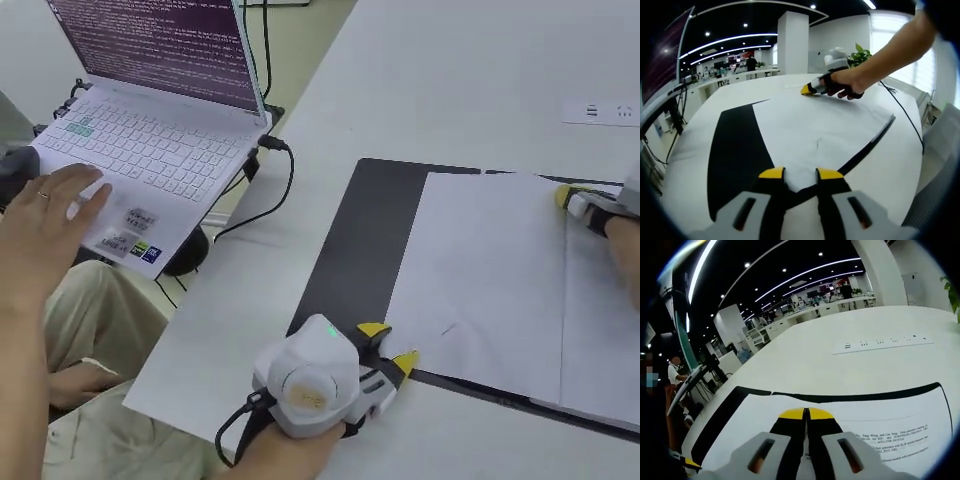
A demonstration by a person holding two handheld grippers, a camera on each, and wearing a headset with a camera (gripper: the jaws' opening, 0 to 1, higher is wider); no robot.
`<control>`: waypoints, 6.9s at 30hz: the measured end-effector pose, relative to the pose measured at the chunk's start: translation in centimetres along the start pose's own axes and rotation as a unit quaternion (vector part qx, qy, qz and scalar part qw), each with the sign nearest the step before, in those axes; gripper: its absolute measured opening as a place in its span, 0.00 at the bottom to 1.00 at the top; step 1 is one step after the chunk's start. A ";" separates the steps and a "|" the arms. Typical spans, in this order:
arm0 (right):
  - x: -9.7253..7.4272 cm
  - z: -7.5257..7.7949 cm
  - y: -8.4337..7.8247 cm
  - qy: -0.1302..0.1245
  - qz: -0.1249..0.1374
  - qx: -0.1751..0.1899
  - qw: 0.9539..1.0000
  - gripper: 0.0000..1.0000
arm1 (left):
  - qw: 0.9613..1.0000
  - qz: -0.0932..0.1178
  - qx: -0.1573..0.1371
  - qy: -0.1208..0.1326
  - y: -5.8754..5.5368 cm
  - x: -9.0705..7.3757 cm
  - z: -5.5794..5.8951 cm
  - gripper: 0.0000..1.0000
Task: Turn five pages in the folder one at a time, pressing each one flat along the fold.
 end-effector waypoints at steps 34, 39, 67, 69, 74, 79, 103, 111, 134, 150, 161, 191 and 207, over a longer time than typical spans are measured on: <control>-3.2 -1.4 -3.0 0.052 -0.010 -0.005 0.999 0.00 | 1.000 0.003 -0.002 -0.001 0.0 0.1 0.0 0.23; -4.9 -2.2 -4.1 0.053 -0.014 -0.001 0.998 0.00 | 1.000 0.001 0.000 -0.002 0.1 0.1 0.0 0.23; -9.9 -3.5 -7.7 0.072 -0.036 0.000 0.997 0.00 | 1.000 -0.008 0.000 -0.002 0.1 0.0 0.1 0.23; -10.4 -3.7 -8.2 0.076 -0.042 0.000 0.996 0.00 | 1.000 -0.008 0.001 -0.002 0.1 0.0 0.1 0.23; -11.4 -4.3 -9.2 0.085 -0.053 -0.007 0.995 0.00 | 1.000 -0.006 0.000 -0.002 0.1 0.0 0.1 0.23; -12.4 -4.8 -10.0 0.093 -0.060 -0.005 0.994 0.00 | 1.000 -0.006 0.000 -0.002 0.1 -0.1 0.2 0.23; -17.8 -6.0 -15.4 0.129 -0.123 0.043 0.983 0.00 | 1.000 -0.003 -0.002 -0.001 0.0 -0.1 0.1 0.22; -19.3 -6.6 -16.8 0.135 -0.160 0.078 0.975 0.00 | 1.000 -0.004 -0.006 -0.001 -0.1 -0.1 0.0 0.22; -26.9 -8.4 -9.3 0.142 -0.043 0.084 0.985 0.00 | 0.990 -0.003 -0.137 -0.015 2.9 -0.9 0.7 0.35; -32.6 -4.0 -5.6 0.065 0.026 0.063 0.996 0.21 | 0.983 0.053 -0.170 -0.041 8.7 -6.3 2.6 0.48; -34.4 -2.7 -6.5 0.026 0.035 0.018 0.999 0.55 | 0.992 0.039 -0.115 -0.032 9.1 -8.0 3.7 0.69; -35.7 -1.1 -6.5 -0.001 0.037 -0.025 0.999 1.00 | 0.997 -0.011 -0.071 0.015 9.8 -9.5 3.3 0.99; -35.0 -0.2 -7.1 -0.003 0.034 -0.022 0.999 0.97 | 0.995 -0.016 -0.033 -0.090 13.0 -0.4 10.3 0.93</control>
Point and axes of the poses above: the centre of the closed fingertips' face, and the gripper's own axes: x roughly forward along the fingers, z roughly to its right, y roughly out of its top, the point moved 3 cm from there along -x, roughly backward along the fingers, and after that the axes turned 9 degrees about x, right-handed, at the moved point
